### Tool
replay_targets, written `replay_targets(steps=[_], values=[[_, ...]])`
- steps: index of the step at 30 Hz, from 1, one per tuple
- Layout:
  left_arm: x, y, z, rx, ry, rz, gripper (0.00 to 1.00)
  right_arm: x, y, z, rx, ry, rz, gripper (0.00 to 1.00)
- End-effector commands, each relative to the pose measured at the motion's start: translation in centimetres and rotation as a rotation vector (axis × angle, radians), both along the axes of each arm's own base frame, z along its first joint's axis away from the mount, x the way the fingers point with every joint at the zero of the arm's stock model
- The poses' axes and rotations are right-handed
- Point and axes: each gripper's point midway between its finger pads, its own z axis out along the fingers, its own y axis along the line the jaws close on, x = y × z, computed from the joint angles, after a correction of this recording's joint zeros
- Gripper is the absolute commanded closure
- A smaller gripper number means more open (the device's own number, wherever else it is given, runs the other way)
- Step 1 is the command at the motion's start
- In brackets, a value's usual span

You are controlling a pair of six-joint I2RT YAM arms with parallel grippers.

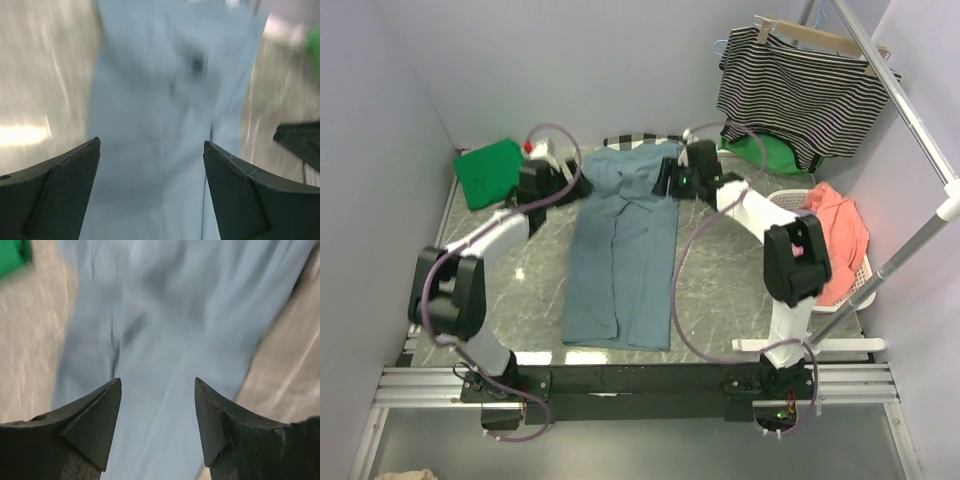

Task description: Fold and stack the t-shirts

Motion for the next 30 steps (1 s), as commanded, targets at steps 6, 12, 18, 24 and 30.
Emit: replay_targets(steps=[6,12,18,24,30], values=[[-16.4,-1.1,-6.2,-0.034,0.284,0.019,0.10,-15.2,0.9,-3.3,-0.008,0.210,0.069,0.34],[-22.5,-0.4,-8.8,-0.037,0.375,0.059,0.07,-23.4,0.6,-6.3,-0.008,0.328,0.080,0.33],[-27.1,0.5,-11.6,-0.039,0.477,0.086,0.07,-29.7,1.3,-8.6,0.002,0.431,0.136,0.33],[-30.4,0.5,-14.2,-0.052,0.561,0.093,0.07,-33.3,1.8,-10.0,-0.060,0.495,0.147,0.33],[-33.7,0.2,-16.2,-0.010,0.649,0.089,0.06,-35.5,0.9,-11.6,-0.145,0.535,0.100,0.33]])
